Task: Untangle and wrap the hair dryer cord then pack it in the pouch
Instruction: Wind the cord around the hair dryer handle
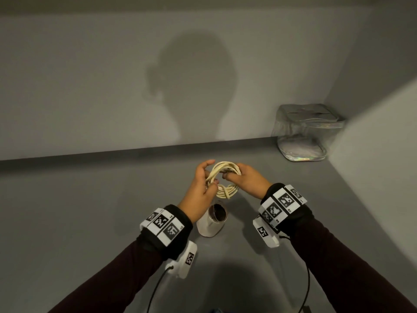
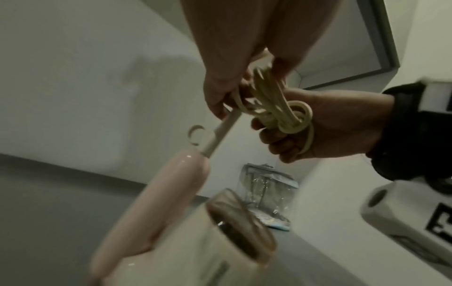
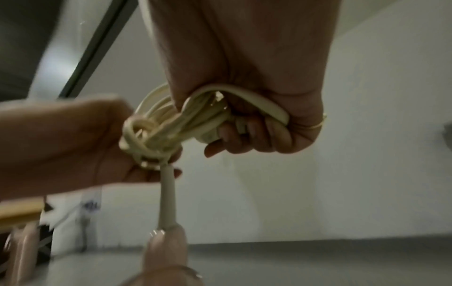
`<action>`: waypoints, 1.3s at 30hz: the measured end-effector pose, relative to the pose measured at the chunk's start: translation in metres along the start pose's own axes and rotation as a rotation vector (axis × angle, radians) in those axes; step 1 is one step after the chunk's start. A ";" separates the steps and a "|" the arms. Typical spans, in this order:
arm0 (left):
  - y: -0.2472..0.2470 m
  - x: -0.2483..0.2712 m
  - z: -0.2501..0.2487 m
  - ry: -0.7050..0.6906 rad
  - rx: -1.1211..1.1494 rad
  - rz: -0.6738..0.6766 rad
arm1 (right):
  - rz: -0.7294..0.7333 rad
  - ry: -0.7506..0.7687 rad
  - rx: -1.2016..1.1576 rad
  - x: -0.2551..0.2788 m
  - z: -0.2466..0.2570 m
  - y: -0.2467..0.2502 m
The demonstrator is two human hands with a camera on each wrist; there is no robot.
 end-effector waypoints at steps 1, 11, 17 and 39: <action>0.000 -0.002 -0.001 0.017 0.049 -0.041 | -0.004 0.012 0.063 -0.001 0.001 -0.002; 0.000 -0.027 -0.003 0.389 0.276 -0.014 | -0.068 0.214 -0.431 0.010 0.019 0.004; 0.004 -0.029 -0.008 0.298 0.016 0.127 | -0.207 0.304 -0.409 0.010 0.026 0.004; 0.025 -0.023 0.034 -0.159 -0.241 0.218 | -0.462 -0.082 -0.540 0.038 -0.025 0.036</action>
Point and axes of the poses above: each hand's wrist, its own x-axis away from the middle knuckle, its own y-axis out of the back of the hand, z = x × y, the point moved 6 cm from there along -x, towards the middle knuckle, and after that the axes turned 5 degrees about -x, right-handed, at the moved point
